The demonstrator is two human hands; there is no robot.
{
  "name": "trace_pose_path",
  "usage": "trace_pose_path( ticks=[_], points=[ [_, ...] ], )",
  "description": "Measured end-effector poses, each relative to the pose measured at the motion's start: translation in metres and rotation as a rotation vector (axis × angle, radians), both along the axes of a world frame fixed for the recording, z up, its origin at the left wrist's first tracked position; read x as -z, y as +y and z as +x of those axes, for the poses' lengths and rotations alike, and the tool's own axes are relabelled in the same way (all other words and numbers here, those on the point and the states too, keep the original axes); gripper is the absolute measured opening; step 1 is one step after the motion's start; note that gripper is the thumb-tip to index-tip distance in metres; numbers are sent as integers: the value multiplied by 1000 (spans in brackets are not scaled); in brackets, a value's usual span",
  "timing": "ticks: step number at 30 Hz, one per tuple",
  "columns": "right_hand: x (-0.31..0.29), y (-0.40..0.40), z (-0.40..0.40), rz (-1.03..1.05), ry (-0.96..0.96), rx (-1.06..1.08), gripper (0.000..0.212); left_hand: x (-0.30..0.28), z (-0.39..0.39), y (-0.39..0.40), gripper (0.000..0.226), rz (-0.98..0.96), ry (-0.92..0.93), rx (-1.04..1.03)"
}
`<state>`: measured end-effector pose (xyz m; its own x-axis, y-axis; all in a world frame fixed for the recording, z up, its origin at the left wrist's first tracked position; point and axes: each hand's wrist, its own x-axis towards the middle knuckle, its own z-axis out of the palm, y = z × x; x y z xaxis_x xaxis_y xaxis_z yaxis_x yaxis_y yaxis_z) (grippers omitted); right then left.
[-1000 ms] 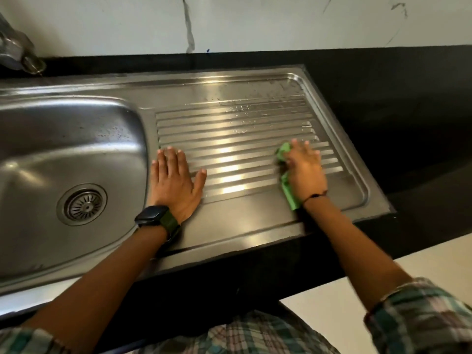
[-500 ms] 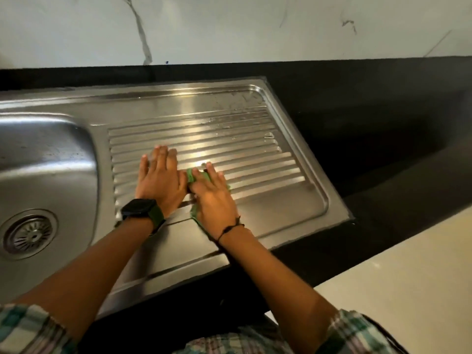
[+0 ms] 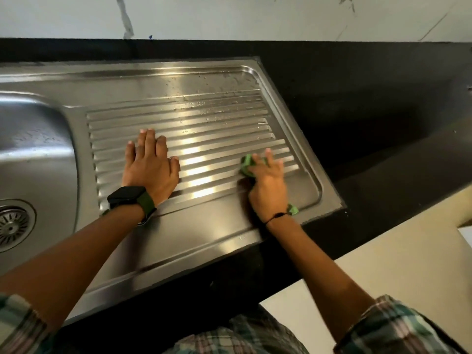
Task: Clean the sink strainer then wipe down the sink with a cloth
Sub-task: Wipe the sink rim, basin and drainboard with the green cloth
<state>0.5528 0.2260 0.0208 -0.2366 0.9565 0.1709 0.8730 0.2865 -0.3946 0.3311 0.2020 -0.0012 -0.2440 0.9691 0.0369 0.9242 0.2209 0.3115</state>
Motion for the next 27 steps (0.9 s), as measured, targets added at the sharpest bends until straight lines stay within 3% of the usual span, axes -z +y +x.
trace_pose_path(
  ticks=[4, 6, 8, 12, 19, 23, 27],
  points=[
    [-11, -16, -23, 86, -12, -193, 47, 0, -1, -1, 54, -8, -2, 4],
    [-19, -3, 0, 149, -106, -259, 40, -1, -1, -2, 53, -6, -5, 11],
    [-21, 16, 31, 132, -288, -199, 27, -2, -2, -2, 53, -5, -11, 20],
    [-19, 37, 63, 56, -423, 38, 30, -5, 0, -2, 52, -4, -36, 5],
    [-6, 18, 27, 7, -169, 141, 31, -4, 0, 0, 55, -30, -37, -17],
    [-5, -20, -43, 84, -21, -120, 28, -3, 1, 1, 54, -24, -45, -26],
    [0, -49, -91, 78, -14, -304, 26, -4, -1, 0, 52, -12, -62, -12]
  ],
)
